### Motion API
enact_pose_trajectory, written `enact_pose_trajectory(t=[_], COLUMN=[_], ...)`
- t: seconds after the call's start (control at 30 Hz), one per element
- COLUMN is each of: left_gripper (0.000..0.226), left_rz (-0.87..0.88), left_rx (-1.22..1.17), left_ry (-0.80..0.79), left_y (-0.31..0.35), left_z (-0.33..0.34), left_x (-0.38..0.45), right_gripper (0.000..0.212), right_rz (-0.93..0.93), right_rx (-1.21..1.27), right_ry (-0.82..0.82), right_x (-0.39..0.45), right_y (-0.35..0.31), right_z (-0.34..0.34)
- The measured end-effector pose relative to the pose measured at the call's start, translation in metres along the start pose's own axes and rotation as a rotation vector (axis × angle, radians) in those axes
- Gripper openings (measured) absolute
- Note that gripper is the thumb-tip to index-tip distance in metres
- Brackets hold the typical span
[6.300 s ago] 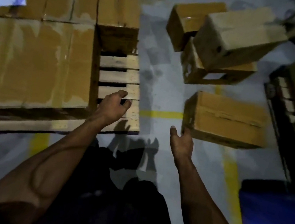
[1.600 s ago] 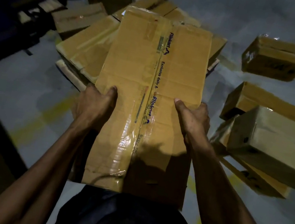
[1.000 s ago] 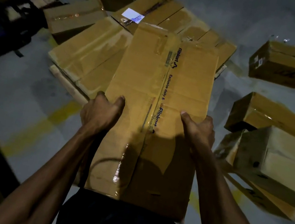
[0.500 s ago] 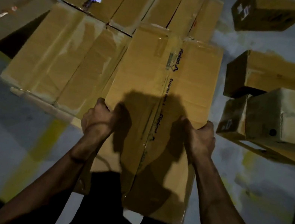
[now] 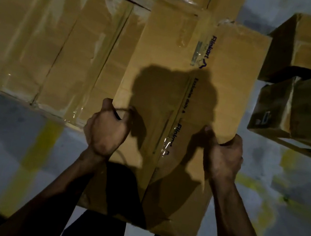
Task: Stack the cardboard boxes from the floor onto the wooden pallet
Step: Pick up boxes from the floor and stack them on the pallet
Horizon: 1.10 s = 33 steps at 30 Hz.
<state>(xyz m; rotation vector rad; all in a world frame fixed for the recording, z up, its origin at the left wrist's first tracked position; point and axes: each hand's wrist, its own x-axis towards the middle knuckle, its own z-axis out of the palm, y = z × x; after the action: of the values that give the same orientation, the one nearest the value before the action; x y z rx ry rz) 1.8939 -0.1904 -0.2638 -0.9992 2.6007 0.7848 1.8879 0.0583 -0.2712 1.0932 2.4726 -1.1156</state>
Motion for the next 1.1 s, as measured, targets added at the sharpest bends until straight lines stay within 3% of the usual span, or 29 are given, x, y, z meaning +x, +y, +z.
enact_pose_trajectory(t=[0.4, 0.53, 0.73, 1.1], left_gripper=[0.046, 0.045, 0.042, 0.098], left_rz=[-0.039, 0.004, 0.072, 0.217], left_rx=[-0.029, -0.101, -0.226, -0.123], left_ry=[-0.061, -0.058, -0.177, -0.188], left_y=[-0.007, -0.017, -0.033, -0.026], left_z=[0.053, 0.076, 0.105, 0.137], left_x=[0.031, 0.056, 0.100, 0.166], right_gripper=[0.067, 0.062, 0.065, 0.064], right_rz=[0.010, -0.007, -0.030, -0.043], right_rx=[-0.009, 0.007, 0.016, 0.081], right_ry=[-0.020, -0.014, 0.001, 0.042], right_x=[0.036, 0.056, 0.095, 0.144], right_y=[0.023, 0.031, 0.036, 0.034], right_z=[0.038, 0.066, 0.107, 0.154])
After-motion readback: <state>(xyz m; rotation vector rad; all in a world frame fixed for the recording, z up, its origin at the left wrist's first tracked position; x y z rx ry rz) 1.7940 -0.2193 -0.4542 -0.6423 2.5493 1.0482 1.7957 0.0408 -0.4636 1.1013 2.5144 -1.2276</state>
